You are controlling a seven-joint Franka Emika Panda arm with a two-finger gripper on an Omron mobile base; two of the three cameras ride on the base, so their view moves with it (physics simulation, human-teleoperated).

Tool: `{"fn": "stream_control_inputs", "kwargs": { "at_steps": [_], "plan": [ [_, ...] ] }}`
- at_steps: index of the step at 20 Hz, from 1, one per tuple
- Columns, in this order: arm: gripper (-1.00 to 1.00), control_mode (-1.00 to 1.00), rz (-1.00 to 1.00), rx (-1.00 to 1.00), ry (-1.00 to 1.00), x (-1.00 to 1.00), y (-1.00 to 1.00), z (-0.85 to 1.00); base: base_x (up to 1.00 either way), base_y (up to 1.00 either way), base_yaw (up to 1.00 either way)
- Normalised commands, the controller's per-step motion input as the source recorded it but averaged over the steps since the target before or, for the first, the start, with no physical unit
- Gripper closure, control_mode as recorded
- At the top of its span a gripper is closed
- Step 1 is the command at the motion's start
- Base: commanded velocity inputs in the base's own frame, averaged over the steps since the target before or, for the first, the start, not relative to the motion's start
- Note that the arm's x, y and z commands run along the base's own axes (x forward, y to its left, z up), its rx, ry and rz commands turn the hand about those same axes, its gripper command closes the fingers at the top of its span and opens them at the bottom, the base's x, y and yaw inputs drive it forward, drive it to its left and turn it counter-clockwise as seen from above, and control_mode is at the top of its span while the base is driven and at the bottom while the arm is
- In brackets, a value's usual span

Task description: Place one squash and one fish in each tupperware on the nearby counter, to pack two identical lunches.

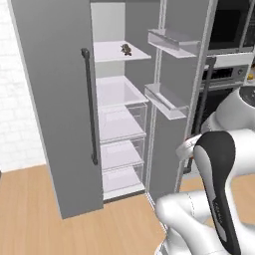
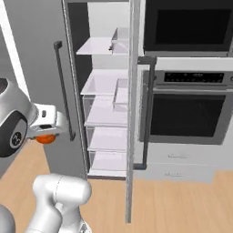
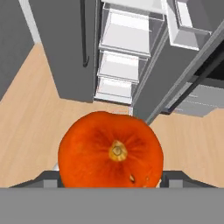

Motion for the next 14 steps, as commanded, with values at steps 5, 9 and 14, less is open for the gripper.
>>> {"fn": "stream_control_inputs", "kwargs": {
  "at_steps": [5,9,14],
  "plan": [
    [1.0,1.0,0.0,0.0,0.0,0.0,0.0,0.0,-0.19,-0.54,-0.67],
    [1.0,1.0,0.0,0.0,0.0,0.0,0.0,0.0,0.09,-0.89,-0.72],
    [1.0,1.0,0.0,0.0,0.0,0.0,0.0,0.0,0.55,-0.89,-0.51]
  ]
}}
